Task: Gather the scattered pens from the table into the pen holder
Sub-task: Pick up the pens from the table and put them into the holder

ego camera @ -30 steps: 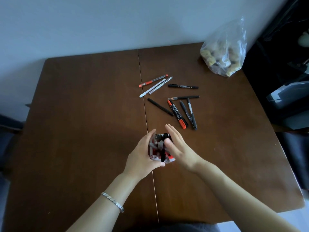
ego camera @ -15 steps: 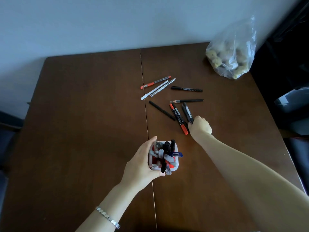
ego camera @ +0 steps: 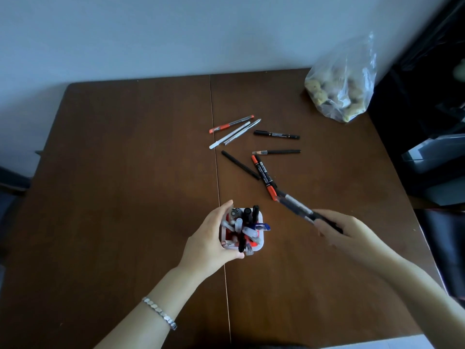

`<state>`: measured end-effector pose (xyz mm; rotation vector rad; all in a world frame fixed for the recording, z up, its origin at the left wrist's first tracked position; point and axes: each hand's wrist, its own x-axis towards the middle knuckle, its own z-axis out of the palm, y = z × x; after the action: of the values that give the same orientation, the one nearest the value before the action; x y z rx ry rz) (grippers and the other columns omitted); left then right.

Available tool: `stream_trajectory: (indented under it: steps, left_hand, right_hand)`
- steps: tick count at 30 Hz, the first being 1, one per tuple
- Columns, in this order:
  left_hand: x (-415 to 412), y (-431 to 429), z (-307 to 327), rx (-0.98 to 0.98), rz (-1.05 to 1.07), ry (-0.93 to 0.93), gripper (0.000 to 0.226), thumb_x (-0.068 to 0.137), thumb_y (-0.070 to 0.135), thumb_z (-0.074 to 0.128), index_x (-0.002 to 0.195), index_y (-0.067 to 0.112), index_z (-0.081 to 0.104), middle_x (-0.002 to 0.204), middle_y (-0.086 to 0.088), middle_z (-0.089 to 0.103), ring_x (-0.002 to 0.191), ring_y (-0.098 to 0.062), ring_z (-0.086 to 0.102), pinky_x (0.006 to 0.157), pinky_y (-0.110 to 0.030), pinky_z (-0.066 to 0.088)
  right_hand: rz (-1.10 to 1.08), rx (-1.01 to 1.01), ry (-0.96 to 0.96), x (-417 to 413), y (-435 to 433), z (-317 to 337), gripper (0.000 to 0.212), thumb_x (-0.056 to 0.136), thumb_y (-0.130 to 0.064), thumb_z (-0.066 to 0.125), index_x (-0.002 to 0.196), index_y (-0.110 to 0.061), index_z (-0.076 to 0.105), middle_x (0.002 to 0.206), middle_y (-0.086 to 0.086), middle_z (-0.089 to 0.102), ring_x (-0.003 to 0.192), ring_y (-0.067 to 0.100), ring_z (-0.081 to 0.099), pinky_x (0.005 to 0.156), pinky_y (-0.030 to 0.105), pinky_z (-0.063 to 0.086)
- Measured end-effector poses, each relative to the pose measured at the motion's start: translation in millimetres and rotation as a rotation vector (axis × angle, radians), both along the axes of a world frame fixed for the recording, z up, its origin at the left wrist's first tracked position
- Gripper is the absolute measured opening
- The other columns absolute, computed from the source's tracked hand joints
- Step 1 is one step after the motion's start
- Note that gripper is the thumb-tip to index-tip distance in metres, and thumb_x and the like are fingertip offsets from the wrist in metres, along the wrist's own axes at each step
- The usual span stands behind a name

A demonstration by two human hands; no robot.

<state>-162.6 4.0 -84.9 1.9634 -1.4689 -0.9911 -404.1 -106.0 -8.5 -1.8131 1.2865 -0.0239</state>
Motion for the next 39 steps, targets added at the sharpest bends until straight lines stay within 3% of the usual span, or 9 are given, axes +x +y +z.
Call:
stream_trajectory:
  steps: [4, 7, 11, 13, 18, 23, 28, 34, 39]
  left_hand:
    - [-1.1, 0.4, 3.5, 0.0, -0.002, -0.014, 0.099, 0.06, 0.03, 0.085, 0.139, 0.033, 0.024, 0.143, 0.011, 0.039, 0.128, -0.007, 0.042, 0.096, -0.025, 0.043]
    - [-2.3, 0.5, 6.5, -0.001, -0.001, -0.005, 0.099, 0.061, 0.027, 0.084, 0.139, 0.032, 0.024, 0.144, 0.011, 0.038, 0.129, -0.008, 0.04, 0.094, -0.022, 0.037]
    - [-3.6, 0.8, 8.1, 0.001, -0.003, 0.002, 0.099, 0.061, 0.027, 0.084, 0.14, 0.03, 0.024, 0.144, 0.011, 0.037, 0.131, -0.008, 0.039, 0.095, -0.02, 0.035]
    - [-3.8, 0.8, 8.4, -0.005, -0.007, -0.015, 0.099, 0.061, 0.028, 0.084, 0.14, 0.028, 0.024, 0.145, 0.009, 0.037, 0.132, -0.01, 0.038, 0.098, -0.024, 0.037]
    - [-4.1, 2.2, 4.7, -0.013, 0.008, -0.005, 0.101, 0.059, 0.029, 0.086, 0.14, 0.025, 0.025, 0.143, 0.006, 0.042, 0.13, -0.012, 0.043, 0.098, -0.022, 0.037]
    - [-2.6, 0.9, 2.8, 0.044, 0.047, 0.058, 0.102, 0.059, 0.037, 0.084, 0.139, 0.034, 0.021, 0.142, 0.011, 0.042, 0.127, -0.009, 0.044, 0.1, -0.031, 0.042]
    - [-2.9, 0.3, 3.6, 0.049, 0.047, 0.033, 0.101, 0.059, 0.038, 0.083, 0.139, 0.035, 0.021, 0.144, 0.01, 0.039, 0.129, -0.01, 0.043, 0.099, -0.034, 0.044]
    - [-3.8, 0.3, 6.1, 0.024, 0.05, 0.041, 0.103, 0.058, 0.037, 0.085, 0.14, 0.034, 0.021, 0.145, 0.011, 0.037, 0.131, -0.008, 0.039, 0.096, -0.028, 0.04]
    - [-4.7, 0.7, 9.0, 0.003, 0.043, 0.039, 0.099, 0.061, 0.042, 0.081, 0.14, 0.03, 0.023, 0.146, 0.008, 0.037, 0.132, -0.01, 0.038, 0.093, -0.021, 0.037]
  right_hand:
    - [0.177, 0.043, 0.109, 1.5, 12.0, 29.8, 0.033, 0.091, -0.022, 0.053, 0.091, -0.056, 0.052, 0.091, -0.011, 0.065, 0.078, 0.007, 0.059, 0.065, 0.018, 0.043]
    - [0.251, 0.091, 0.236, 21.1, 11.4, 31.8, 0.023, 0.092, -0.023, 0.047, 0.101, -0.034, 0.063, 0.08, -0.01, 0.061, 0.064, 0.006, 0.052, 0.058, 0.018, 0.038]
    - [0.21, 0.093, 0.341, 48.5, 11.6, 23.2, 0.024, 0.089, -0.021, 0.043, 0.078, -0.026, 0.063, 0.066, -0.004, 0.052, 0.055, 0.012, 0.043, 0.052, 0.023, 0.035]
    - [0.174, 0.116, 0.359, 61.9, 13.1, 15.7, 0.024, 0.088, -0.018, 0.043, 0.085, -0.017, 0.066, 0.069, 0.001, 0.054, 0.057, 0.015, 0.044, 0.052, 0.025, 0.036]
    - [-0.015, -0.084, 0.125, 91.0, 19.8, -4.8, 0.027, 0.089, -0.012, 0.046, 0.11, -0.012, 0.064, 0.109, 0.008, 0.063, 0.08, 0.02, 0.061, 0.068, 0.031, 0.053]
    - [-0.166, -0.433, -0.048, 96.8, 44.8, -33.9, 0.022, 0.093, -0.016, 0.047, 0.106, -0.013, 0.063, 0.109, 0.005, 0.064, 0.089, 0.022, 0.062, 0.068, 0.029, 0.048]
    - [-0.024, -0.366, -0.057, 93.3, 66.3, -54.1, 0.046, 0.094, -0.036, 0.032, 0.135, -0.018, 0.037, 0.14, 0.004, 0.035, 0.13, 0.019, 0.027, 0.109, 0.033, 0.027]
    - [0.039, -0.559, -0.055, 78.6, 85.4, -67.6, 0.059, 0.095, -0.047, 0.019, 0.139, -0.008, 0.032, 0.147, 0.0, 0.024, 0.141, 0.004, 0.002, 0.118, 0.032, 0.009]
    - [0.163, -0.534, 0.201, 84.1, 78.5, -75.8, 0.086, 0.082, -0.072, 0.0, 0.143, -0.011, 0.001, 0.153, 0.003, 0.008, 0.141, 0.021, -0.014, 0.118, 0.035, -0.012]
